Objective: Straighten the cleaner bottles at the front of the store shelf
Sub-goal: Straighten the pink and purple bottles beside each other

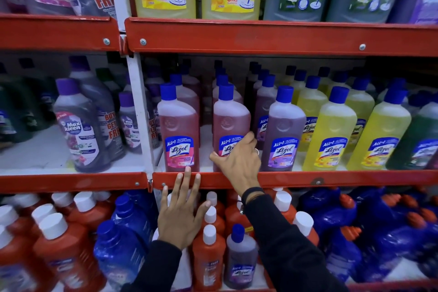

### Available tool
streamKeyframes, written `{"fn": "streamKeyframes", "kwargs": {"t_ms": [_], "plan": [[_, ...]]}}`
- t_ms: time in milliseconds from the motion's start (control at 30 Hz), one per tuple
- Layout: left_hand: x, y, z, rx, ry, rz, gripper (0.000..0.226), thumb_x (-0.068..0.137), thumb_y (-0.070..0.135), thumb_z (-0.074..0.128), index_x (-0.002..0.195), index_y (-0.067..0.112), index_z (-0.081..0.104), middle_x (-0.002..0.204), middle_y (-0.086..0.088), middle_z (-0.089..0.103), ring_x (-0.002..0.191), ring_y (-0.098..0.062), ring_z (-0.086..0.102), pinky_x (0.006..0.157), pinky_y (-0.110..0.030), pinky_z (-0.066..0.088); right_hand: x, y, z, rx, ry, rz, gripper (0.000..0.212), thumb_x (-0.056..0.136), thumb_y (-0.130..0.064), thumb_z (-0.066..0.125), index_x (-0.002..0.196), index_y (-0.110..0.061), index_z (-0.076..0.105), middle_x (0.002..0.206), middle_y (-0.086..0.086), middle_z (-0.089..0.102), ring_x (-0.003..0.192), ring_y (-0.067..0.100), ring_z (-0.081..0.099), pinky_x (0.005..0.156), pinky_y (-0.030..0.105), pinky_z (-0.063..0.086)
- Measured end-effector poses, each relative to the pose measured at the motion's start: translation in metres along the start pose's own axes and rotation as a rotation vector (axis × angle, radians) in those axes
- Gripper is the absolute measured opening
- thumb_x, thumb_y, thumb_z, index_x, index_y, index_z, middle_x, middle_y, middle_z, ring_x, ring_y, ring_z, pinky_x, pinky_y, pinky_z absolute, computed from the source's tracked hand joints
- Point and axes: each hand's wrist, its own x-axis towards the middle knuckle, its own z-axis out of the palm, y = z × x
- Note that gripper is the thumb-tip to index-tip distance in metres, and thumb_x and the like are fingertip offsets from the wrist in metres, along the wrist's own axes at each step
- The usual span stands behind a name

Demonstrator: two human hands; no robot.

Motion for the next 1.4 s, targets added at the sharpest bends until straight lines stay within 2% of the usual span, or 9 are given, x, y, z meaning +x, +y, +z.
{"fn": "streamKeyframes", "kwargs": {"t_ms": [300, 400, 467, 600, 733, 967, 1133, 1300, 1400], "plan": [[0.005, 0.022, -0.025, -0.272, 0.087, -0.018, 0.067, 0.09, 0.053, 0.036, 0.146, 0.016, 0.031, 0.155, -0.003, 0.028, 0.145, -0.026, 0.013, 0.116, -0.052, 0.011, -0.011, 0.012, -0.003, 0.049, 0.008, -0.046, 0.102, 0.066, -0.057, 0.072, 0.137, -0.005, 0.021, 0.132, 0.015, 0.048, 0.118, 0.034, 0.053, 0.093, 0.044, 0.05], [0.016, 0.039, -0.041, -0.732, 0.124, -0.026, 0.059, 0.091, 0.048, 0.041, 0.145, 0.025, 0.032, 0.155, 0.008, 0.028, 0.144, -0.009, 0.017, 0.116, -0.034, 0.019, -0.019, 0.03, 0.0, 0.437, -0.032, -0.027, 0.098, 0.069, -0.074, 0.055, 0.139, -0.011, 0.027, 0.135, 0.011, 0.052, 0.119, 0.025, 0.055, 0.096, 0.044, 0.05], [0.027, 0.051, -0.051, -0.969, 0.09, -0.034, 0.058, 0.093, 0.049, 0.041, 0.146, 0.034, 0.024, 0.157, 0.013, 0.022, 0.143, 0.001, 0.015, 0.114, -0.02, 0.016, -0.024, 0.042, -0.001, 0.717, -0.068, 0.017, 0.079, 0.081, -0.066, 0.046, 0.141, -0.016, 0.031, 0.137, 0.005, 0.052, 0.119, 0.014, 0.055, 0.094, 0.026, 0.051], [0.053, 0.063, -0.06, -1.219, -0.055, -0.225, 0.059, 0.093, 0.064, 0.026, 0.147, 0.041, 0.015, 0.16, 0.011, 0.012, 0.143, -0.002, 0.011, 0.118, -0.037, 0.014, -0.024, 0.055, -0.011, 0.971, -0.158, 0.075, 0.043, 0.082, -0.062, 0.034, 0.098, -0.034, 0.062, 0.095, -0.013, 0.068, 0.089, -0.006, 0.066, 0.067, 0.011, 0.05], [0.065, 0.062, -0.057, -1.394, -0.127, -0.253, 0.064, 0.068, 0.092, 0.023, 0.126, 0.066, 0.022, 0.16, 0.006, 0.015, 0.144, -0.01, 0.018, 0.119, -0.046, 0.016, -0.019, 0.056, -0.015, 0.994, -0.2, 0.079, 0.05, 0.078, -0.062, 0.034, 0.084, -0.025, 0.067, 0.076, -0.011, 0.07, 0.08, -0.005, 0.068, 0.07, 0.019, 0.052], [0.067, 0.062, -0.058, -1.461, -0.141, -0.207, 0.069, 0.056, 0.098, 0.025, 0.119, 0.071, 0.025, 0.16, 0.005, 0.018, 0.142, -0.011, 0.024, 0.112, -0.032, 0.023, -0.016, 0.055, -0.018, 0.98, -0.246, 0.03, 0.088, 0.076, -0.065, 0.033, 0.108, 0.016, 0.049, 0.108, 0.026, 0.063, 0.098, 0.007, 0.06, 0.09, 0.041, 0.052], [0.069, 0.064, -0.059, -1.46, -0.142, -0.199, 0.072, 0.056, 0.097, 0.028, 0.121, 0.068, 0.023, 0.159, 0.005, 0.018, 0.139, -0.009, 0.027, 0.102, -0.023, 0.029, -0.018, 0.059, -0.016, 0.999, -0.248, 0.014, 0.069, 0.076, -0.061, 0.035, 0.101, -0.002, 0.06, 0.088, -0.009, 0.07, 0.073, -0.01, 0.067, 0.063, 0.012, 0.05], [0.069, 0.068, -0.054, -1.447, -0.077, -0.248, 0.078, 0.064, 0.093, 0.027, 0.132, 0.056, 0.024, 0.154, 0.005, 0.03, 0.132, -0.006, 0.038, 0.094, -0.017, 0.037, -0.019, 0.065, -0.017, 1.001, -0.244, -0.021, 0.047, 0.08, -0.061, 0.036, 0.089, -0.026, 0.067, 0.081, -0.016, 0.068, 0.084, -0.007, 0.067, 0.066, 0.012, 0.051], [0.062, 0.085, -0.048, -1.409, 0.149, -0.335, 0.066, 0.085, 0.075, 0.029, 0.138, 0.038, 0.034, 0.148, -0.003, 0.042, 0.129, -0.011, 0.045, 0.101, -0.031, 0.042, -0.024, 0.077, -0.025, 0.997, -0.029, -0.111, 0.048, 0.09, -0.061, 0.032, 0.108, -0.03, 0.065, 0.109, -0.011, 0.069, 0.108, 0.005, 0.063, 0.084, 0.019, 0.051]]}}
